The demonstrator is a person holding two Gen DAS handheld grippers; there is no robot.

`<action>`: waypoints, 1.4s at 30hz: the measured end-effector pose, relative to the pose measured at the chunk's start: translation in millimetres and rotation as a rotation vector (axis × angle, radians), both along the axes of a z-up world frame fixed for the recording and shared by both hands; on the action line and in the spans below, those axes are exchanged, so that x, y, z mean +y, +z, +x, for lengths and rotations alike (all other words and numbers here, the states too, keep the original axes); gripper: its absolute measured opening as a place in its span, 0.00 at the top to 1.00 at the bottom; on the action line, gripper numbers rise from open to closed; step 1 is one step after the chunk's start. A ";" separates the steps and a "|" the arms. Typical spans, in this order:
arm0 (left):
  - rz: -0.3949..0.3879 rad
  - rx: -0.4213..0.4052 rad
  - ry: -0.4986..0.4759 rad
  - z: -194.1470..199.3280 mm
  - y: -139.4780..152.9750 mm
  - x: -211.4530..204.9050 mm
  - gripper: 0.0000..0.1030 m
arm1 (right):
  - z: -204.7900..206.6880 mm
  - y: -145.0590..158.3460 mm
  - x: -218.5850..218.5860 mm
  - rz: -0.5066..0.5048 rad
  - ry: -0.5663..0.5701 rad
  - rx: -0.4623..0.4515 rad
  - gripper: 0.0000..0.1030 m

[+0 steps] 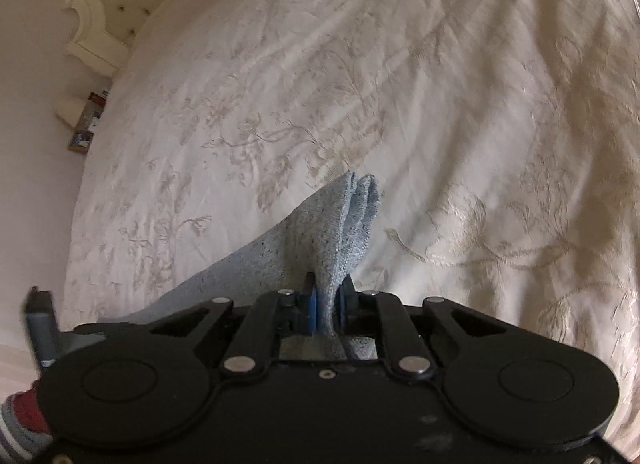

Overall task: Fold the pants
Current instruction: 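Fold the held corner over the pants with the right gripper toward the left gripper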

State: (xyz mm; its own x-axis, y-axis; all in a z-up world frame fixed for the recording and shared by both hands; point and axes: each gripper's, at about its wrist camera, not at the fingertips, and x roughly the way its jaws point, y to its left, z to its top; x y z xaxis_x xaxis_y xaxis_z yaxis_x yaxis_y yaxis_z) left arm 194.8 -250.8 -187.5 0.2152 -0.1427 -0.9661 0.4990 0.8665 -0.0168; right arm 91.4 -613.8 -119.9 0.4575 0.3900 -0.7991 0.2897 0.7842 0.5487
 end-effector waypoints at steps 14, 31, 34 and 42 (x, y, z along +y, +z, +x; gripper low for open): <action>0.023 -0.073 0.132 15.3 7.9 26.2 0.98 | 5.1 23.9 45.8 -0.046 0.030 -0.061 0.89; -0.082 -0.109 0.289 -31.4 67.2 203.3 0.97 | 14.3 112.5 292.5 -0.063 0.275 -0.231 0.88; -0.054 -0.102 0.307 -48.7 70.1 244.3 0.97 | 13.6 83.7 359.0 -0.062 0.345 -0.196 0.88; -0.032 -0.099 0.317 -67.8 76.3 311.3 0.97 | 2.1 -3.2 472.1 -0.216 0.431 -0.071 0.75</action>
